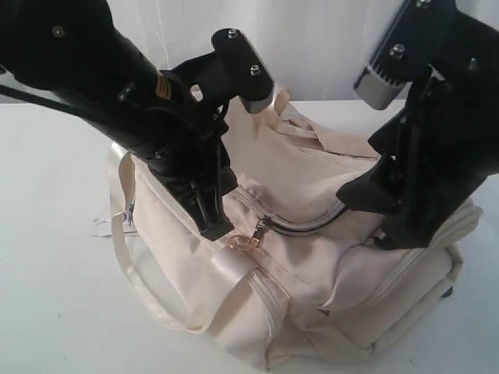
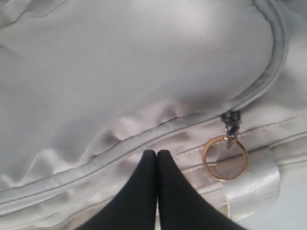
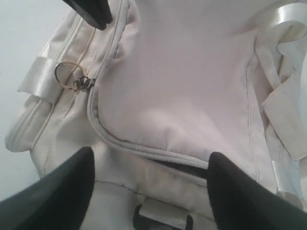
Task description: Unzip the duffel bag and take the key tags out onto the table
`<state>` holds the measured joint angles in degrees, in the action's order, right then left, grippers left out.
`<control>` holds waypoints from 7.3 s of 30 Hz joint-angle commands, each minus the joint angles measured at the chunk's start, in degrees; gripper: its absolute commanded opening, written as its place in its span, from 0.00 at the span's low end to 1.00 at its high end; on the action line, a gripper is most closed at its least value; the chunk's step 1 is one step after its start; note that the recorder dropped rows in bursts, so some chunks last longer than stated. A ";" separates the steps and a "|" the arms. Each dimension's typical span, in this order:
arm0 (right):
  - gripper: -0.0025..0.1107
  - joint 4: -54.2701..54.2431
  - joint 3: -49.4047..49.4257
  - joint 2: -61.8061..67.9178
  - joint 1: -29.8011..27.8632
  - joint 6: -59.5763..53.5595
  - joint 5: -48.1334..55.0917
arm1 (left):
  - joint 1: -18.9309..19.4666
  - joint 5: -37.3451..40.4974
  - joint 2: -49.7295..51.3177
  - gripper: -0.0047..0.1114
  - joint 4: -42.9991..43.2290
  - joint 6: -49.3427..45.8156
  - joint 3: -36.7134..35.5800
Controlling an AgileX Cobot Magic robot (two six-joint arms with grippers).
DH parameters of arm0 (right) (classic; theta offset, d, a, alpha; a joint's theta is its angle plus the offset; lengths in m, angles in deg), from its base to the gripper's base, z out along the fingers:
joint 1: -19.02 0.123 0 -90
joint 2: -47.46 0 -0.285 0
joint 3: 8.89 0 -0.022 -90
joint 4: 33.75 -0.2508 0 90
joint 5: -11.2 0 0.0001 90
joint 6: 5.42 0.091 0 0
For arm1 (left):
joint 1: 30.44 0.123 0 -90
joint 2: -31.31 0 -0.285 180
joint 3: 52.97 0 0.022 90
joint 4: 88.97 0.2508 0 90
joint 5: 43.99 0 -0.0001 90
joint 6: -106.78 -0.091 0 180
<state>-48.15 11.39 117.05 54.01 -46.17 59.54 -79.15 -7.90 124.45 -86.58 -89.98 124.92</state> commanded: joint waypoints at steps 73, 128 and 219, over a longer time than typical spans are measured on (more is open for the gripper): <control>0.67 -1.25 14.44 -0.21 6.64 -17.44 -28.10 | 0.07 3.41 7.26 0.61 -12.13 9.30 3.21; 0.67 -1.25 14.44 -0.61 6.64 -15.35 -28.25 | 0.07 12.58 4.99 0.04 -2.40 11.83 7.96; 0.02 46.81 14.20 5.62 12.41 38.53 -15.95 | 7.46 29.43 -10.60 0.04 20.88 17.37 7.22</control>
<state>-3.14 25.56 122.24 66.95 -8.03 40.74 -72.15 15.86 116.33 -69.86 -73.61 132.47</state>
